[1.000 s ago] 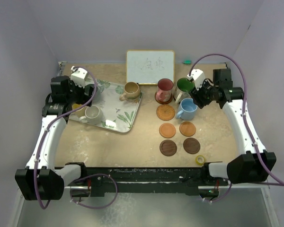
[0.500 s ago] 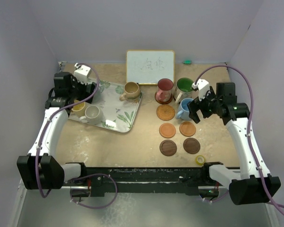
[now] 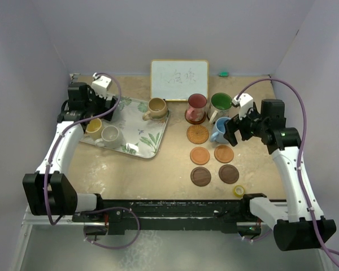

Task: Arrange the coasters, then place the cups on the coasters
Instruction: Place the cup on the coaster.

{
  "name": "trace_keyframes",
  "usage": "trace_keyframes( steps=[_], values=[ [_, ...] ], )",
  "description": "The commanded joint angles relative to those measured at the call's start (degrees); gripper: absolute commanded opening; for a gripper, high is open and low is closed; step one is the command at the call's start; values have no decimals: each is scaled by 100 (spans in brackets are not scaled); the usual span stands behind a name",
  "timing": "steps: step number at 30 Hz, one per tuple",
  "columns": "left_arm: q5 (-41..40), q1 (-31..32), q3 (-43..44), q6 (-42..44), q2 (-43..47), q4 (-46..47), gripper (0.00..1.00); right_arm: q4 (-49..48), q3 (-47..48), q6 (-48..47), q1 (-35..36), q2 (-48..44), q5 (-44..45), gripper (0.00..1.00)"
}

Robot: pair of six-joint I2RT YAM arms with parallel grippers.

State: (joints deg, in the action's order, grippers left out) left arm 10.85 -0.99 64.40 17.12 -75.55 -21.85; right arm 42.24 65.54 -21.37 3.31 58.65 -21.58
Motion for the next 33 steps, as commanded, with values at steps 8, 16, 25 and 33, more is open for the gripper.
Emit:
trace_keyframes(
  steps=[8,16,25,33],
  values=[
    [114,929,855,461,-859,541,98,-399,-438,18,3,-624,-122,100],
    [256,1394,2083,205,-2226,422,89,-348,-473,-24,3,-627,-234,100],
    [437,1654,3726,23,-3787,-281,74,-413,-580,-106,3,-736,-317,100],
    [598,1775,4714,21,-4647,-1011,69,-412,-553,-125,3,-754,-251,99]
  ],
)
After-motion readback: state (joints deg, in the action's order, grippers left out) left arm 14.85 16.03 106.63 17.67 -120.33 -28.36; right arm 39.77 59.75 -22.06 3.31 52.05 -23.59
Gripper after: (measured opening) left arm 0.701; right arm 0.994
